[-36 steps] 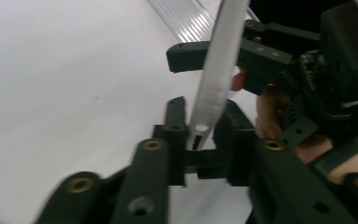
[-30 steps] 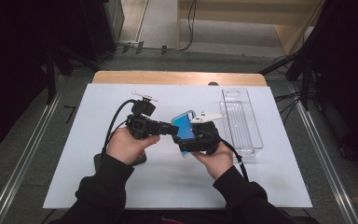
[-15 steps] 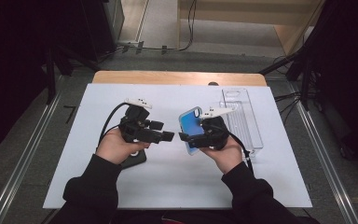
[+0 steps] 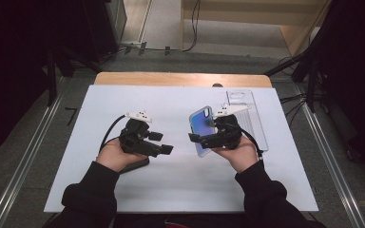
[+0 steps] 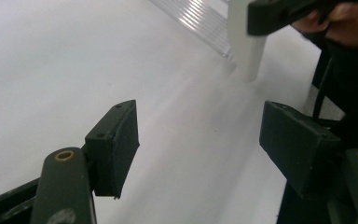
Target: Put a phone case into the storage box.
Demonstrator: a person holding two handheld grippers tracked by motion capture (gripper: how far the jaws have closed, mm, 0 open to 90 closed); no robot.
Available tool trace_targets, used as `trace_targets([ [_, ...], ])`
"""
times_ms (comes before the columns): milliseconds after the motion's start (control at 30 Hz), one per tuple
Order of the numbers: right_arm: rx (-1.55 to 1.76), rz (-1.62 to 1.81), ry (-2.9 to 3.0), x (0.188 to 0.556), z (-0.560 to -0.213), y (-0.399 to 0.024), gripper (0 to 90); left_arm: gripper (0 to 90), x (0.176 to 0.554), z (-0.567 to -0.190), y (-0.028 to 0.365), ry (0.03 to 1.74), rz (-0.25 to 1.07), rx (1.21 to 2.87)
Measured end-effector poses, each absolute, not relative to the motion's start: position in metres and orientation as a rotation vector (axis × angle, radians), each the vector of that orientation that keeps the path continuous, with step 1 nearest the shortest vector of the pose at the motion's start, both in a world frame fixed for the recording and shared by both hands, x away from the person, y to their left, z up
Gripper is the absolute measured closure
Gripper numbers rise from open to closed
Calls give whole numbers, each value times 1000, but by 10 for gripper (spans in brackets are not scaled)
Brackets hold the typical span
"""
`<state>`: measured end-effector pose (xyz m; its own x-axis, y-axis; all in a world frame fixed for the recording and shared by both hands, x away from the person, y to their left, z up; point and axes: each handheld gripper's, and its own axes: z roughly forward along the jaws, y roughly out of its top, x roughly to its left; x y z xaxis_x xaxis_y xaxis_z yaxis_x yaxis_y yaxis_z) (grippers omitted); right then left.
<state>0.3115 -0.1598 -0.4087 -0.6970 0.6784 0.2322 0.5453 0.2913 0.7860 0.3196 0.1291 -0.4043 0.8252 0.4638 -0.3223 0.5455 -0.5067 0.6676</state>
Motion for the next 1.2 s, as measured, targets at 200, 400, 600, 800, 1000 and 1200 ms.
trace_targets([
  [200, 1154, 1382, 2403, 312, -405, -166, 164, 279, 313, -420, 135, 708, -112, 2230],
  [400, 1150, 1361, 2402, 313, -404, -170, 164, 279, 306, -432, 149, 730, -89, 2223],
  [600, 1169, 1369, 2397, 315, -401, -174, 164, 279, 300, -436, 162, 731, -65, 2236],
  [800, 1209, 1383, 2367, 316, -395, -183, 164, 279, 293, -439, 169, 754, -42, 2211],
  [1000, 1238, 1383, 2310, 318, -386, -195, 164, 279, 288, -440, 175, 787, -22, 2191],
  [1200, 1276, 1387, 2250, 323, -379, -210, 164, 279, 286, -442, 179, 824, -7, 2180],
])
